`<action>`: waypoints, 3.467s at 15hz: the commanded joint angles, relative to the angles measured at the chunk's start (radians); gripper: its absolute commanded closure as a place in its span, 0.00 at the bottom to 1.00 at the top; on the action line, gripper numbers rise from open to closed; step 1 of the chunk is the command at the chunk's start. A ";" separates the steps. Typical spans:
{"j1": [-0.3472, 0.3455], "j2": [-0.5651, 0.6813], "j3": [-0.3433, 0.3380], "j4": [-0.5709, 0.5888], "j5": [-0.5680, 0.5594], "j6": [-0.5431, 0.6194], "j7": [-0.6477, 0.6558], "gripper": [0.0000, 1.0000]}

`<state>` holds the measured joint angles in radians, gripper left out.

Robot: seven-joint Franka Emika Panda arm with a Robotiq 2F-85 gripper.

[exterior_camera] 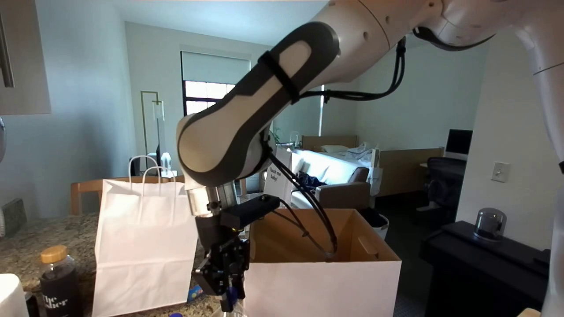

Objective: Remove two bottles from the box

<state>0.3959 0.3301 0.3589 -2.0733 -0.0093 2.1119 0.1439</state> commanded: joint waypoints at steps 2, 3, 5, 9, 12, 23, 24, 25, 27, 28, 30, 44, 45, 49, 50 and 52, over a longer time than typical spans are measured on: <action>-0.003 0.043 -0.013 0.021 0.063 -0.001 -0.009 0.87; 0.003 0.051 -0.019 0.018 0.059 0.012 0.007 0.87; 0.009 0.065 -0.032 0.009 0.054 0.061 0.036 0.87; 0.003 0.096 -0.037 0.002 0.085 0.162 0.065 0.87; 0.015 0.108 -0.050 -0.007 0.088 0.227 0.093 0.87; 0.127 0.111 -0.143 -0.031 -0.069 0.317 0.275 0.86; 0.140 0.114 -0.155 -0.030 -0.094 0.319 0.299 0.87; 0.147 0.116 -0.162 -0.029 -0.112 0.317 0.314 0.87; 0.150 0.122 -0.166 -0.024 -0.123 0.303 0.327 0.87; 0.150 0.125 -0.167 -0.021 -0.123 0.297 0.329 0.71; 0.143 0.131 -0.166 -0.015 -0.110 0.285 0.321 0.39; 0.132 -0.004 -0.162 -0.048 -0.115 0.141 0.303 0.00; 0.126 -0.040 -0.159 -0.053 -0.115 0.095 0.306 0.00; 0.055 -0.225 -0.137 -0.061 -0.043 -0.107 0.284 0.00; 0.030 -0.274 -0.139 -0.068 -0.014 -0.139 0.282 0.00; -0.023 -0.372 -0.150 -0.088 0.031 -0.182 0.263 0.00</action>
<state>0.4546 0.1172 0.2006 -2.0824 -0.0478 1.9766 0.4381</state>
